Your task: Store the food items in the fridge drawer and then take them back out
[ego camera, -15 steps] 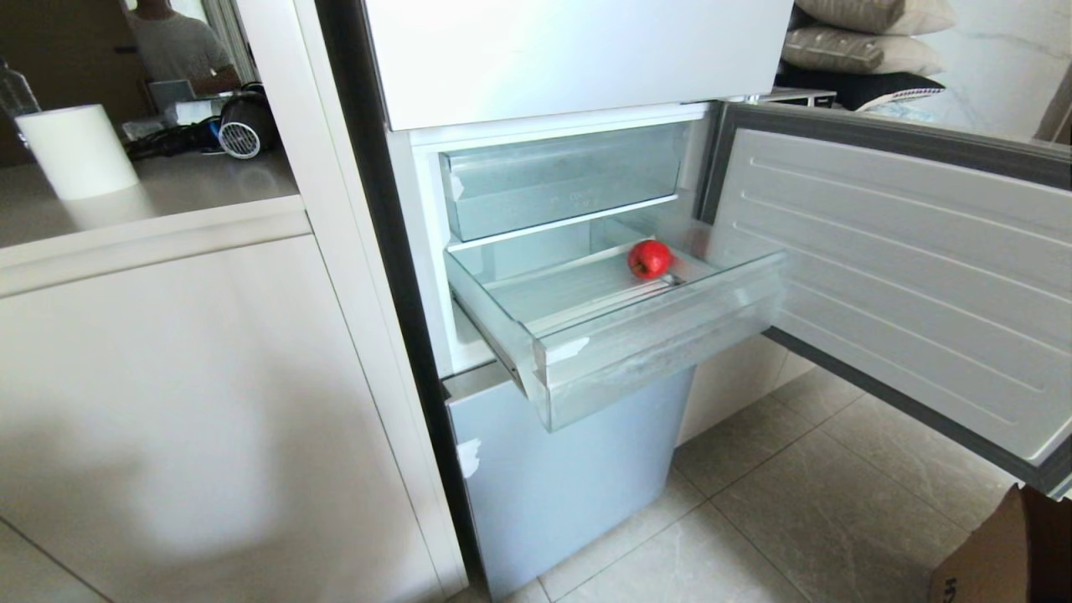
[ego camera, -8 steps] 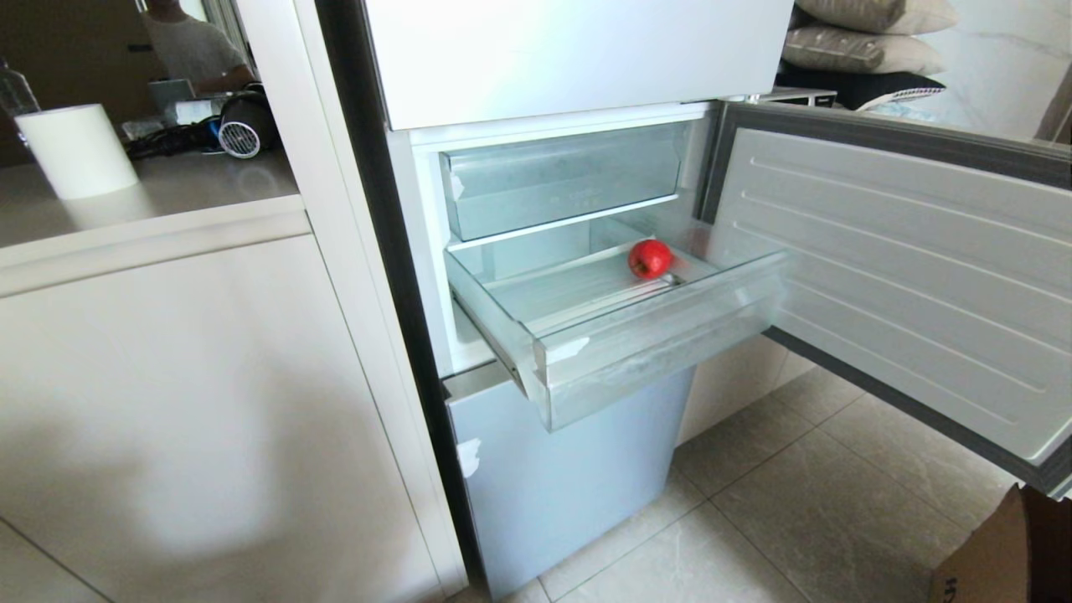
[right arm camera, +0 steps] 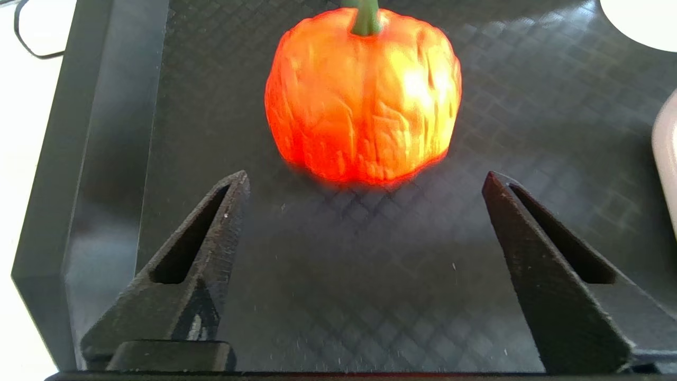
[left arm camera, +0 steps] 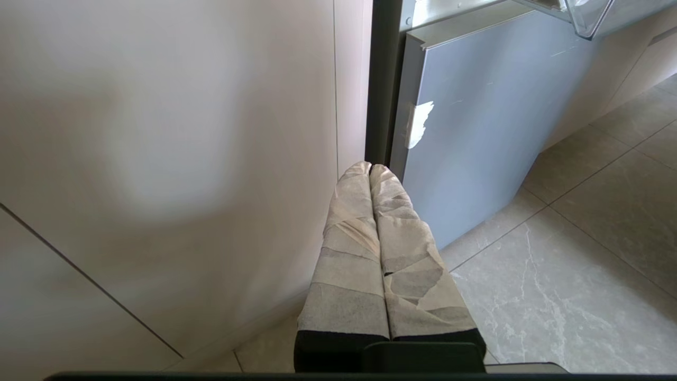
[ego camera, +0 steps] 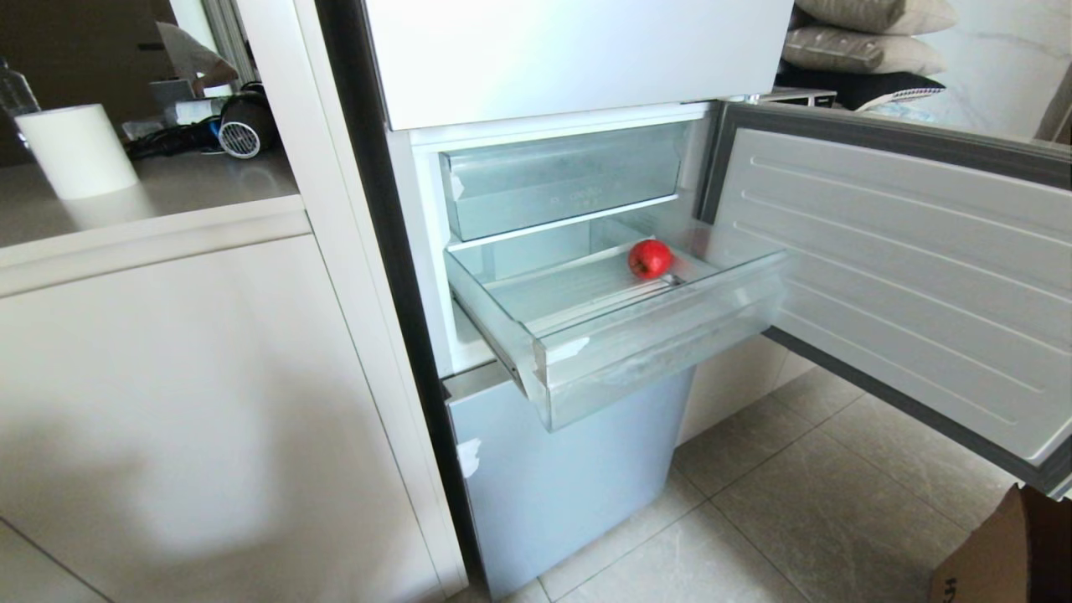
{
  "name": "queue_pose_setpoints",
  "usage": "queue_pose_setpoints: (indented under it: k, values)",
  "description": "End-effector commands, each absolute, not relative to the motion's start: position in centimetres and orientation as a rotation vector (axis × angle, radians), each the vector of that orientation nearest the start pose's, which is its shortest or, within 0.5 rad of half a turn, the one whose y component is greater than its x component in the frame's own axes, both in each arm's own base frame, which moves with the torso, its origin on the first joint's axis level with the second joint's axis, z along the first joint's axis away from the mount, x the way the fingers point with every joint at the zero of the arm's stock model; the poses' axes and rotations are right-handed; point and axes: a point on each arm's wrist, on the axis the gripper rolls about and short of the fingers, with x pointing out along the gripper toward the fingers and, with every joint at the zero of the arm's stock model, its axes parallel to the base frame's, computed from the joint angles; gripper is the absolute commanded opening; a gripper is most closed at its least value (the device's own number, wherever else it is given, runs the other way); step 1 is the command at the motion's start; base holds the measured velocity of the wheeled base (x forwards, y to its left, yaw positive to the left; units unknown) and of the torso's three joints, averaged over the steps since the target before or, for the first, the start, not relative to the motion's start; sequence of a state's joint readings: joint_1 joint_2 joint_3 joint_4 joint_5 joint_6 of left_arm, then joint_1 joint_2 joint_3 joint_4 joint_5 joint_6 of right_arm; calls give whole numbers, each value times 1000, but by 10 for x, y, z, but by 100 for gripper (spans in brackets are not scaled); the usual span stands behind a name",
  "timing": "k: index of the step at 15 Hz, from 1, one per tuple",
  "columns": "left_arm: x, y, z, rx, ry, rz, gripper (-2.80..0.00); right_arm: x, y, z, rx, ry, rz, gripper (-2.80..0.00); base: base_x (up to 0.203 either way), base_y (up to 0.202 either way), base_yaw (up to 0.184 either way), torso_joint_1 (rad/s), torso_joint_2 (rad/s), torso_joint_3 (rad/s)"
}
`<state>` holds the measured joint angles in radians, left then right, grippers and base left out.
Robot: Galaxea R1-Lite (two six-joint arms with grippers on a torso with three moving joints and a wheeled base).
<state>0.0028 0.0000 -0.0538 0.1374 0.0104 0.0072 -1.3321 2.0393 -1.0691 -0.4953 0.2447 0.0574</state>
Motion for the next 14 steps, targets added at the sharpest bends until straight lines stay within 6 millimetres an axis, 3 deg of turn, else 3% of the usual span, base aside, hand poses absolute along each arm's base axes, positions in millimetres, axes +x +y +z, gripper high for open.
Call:
queue_pose_setpoints:
  k: [1, 3, 4, 9, 14]
  values:
    - [-27, 0, 76, 8, 86, 13, -280, 94, -368, 128, 391, 305, -1079, 0, 0, 0, 0, 0, 0, 0]
    - [-27, 0, 76, 7, 86, 14, -280, 91, -356, 141, 373, 289, -1079, 0, 0, 0, 0, 0, 0, 0]
    - [-27, 0, 76, 8, 86, 13, -280, 89, -346, 150, 360, 276, -1077, -280, 0, 0, 0, 0, 0, 0]
    - [-27, 0, 76, 8, 86, 13, -280, 78, -277, 194, 283, 195, -1005, -280, 0, 0, 0, 0, 0, 0]
    - [-27, 0, 76, 7, 86, 14, -280, 80, -177, 201, 128, 193, -753, -280, 0, 0, 0, 0, 0, 0]
